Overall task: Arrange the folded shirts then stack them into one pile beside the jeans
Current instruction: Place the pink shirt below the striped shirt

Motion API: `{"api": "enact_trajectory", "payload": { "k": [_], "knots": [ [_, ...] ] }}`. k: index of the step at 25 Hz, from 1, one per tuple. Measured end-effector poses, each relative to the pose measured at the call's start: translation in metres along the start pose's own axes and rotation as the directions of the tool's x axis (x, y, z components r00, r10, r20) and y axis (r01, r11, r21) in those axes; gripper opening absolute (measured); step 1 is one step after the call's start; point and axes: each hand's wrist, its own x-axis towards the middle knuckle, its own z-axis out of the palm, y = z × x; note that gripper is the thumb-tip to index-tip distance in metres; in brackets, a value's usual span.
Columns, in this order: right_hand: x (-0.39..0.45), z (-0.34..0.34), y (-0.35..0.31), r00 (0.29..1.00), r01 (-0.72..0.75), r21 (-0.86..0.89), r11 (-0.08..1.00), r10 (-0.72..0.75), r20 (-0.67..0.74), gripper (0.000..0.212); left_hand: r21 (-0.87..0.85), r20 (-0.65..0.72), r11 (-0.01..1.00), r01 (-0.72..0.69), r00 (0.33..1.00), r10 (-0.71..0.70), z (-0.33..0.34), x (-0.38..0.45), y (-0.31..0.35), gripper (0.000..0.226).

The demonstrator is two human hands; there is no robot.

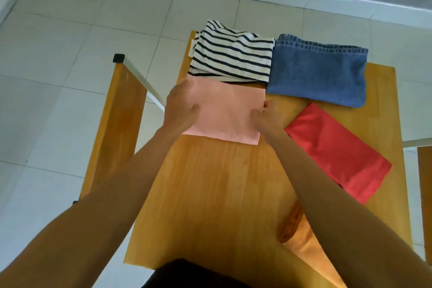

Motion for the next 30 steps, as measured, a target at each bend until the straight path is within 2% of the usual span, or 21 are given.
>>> {"api": "enact_trajectory", "payload": {
  "k": [1,2,6,10,12,15,17,18,19,21,23,25,27,30],
  "knots": [
    [0.001,0.003,0.006,1.000,0.020,-0.078,0.997,-0.019,0.017,0.032,0.114,0.037,0.989,-0.099,0.995,0.095,0.013,-0.005,-0.010,0.071],
    [0.003,0.004,0.010,0.999,0.042,-0.137,0.990,-0.040,0.019,0.035,0.182,0.079,0.973,-0.144,0.988,0.132,0.023,-0.007,-0.021,0.071],
    [0.021,0.004,0.010,0.996,0.081,-0.139,0.987,-0.083,-0.009,0.038,0.170,0.181,0.983,-0.064,0.983,0.033,0.023,0.009,-0.032,0.072],
    [0.013,-0.001,0.013,0.995,0.100,-0.128,0.987,-0.102,-0.014,0.039,0.171,0.205,0.985,-0.022,0.979,-0.014,0.014,0.015,-0.019,0.072],
    [-0.003,-0.010,0.018,0.995,0.094,-0.088,0.992,-0.096,-0.027,0.040,0.176,0.162,0.984,0.000,0.986,-0.029,0.012,0.007,-0.012,0.072],
    [-0.037,-0.037,0.039,0.995,0.063,-0.015,0.998,-0.064,-0.073,0.033,0.133,-0.051,0.991,0.012,0.999,-0.005,0.015,-0.027,0.010,0.065],
    [-0.063,-0.057,0.061,0.992,0.065,0.013,0.998,-0.063,-0.113,0.025,0.025,-0.185,0.993,-0.113,0.976,0.115,0.028,-0.071,0.035,0.044],
    [-0.077,-0.064,0.073,0.990,0.059,0.016,0.998,-0.056,-0.126,0.022,-0.049,-0.186,0.982,-0.184,0.967,0.172,0.036,-0.096,0.048,0.035],
    [-0.089,-0.070,0.083,0.989,0.050,0.012,0.999,-0.048,-0.141,0.020,-0.128,-0.130,0.968,-0.215,0.971,0.198,0.046,-0.120,0.060,0.030],
    [-0.111,-0.079,0.102,0.984,0.040,0.003,0.999,-0.039,-0.174,0.017,-0.249,0.131,0.961,-0.117,0.979,0.153,0.075,-0.162,0.079,0.028],
    [-0.130,-0.089,0.122,0.968,0.095,-0.052,0.994,-0.105,-0.226,0.016,-0.266,0.416,0.962,0.057,0.907,0.062,0.105,-0.193,0.092,0.035],
    [-0.145,-0.105,0.148,0.920,0.117,-0.175,0.978,-0.173,-0.352,0.019,-0.224,0.587,0.961,0.165,0.809,-0.002,0.126,-0.214,0.105,0.048],
    [-0.160,-0.131,0.176,0.870,-0.050,-0.264,0.963,-0.088,-0.485,0.030,-0.157,0.659,0.974,0.162,0.752,-0.019,0.141,-0.229,0.117,0.061],
    [-0.180,-0.166,0.220,0.783,-0.483,-0.211,0.850,0.311,-0.539,0.074,-0.073,0.650,0.995,0.067,0.760,-0.004,0.158,-0.242,0.127,0.063]
  ]
}}
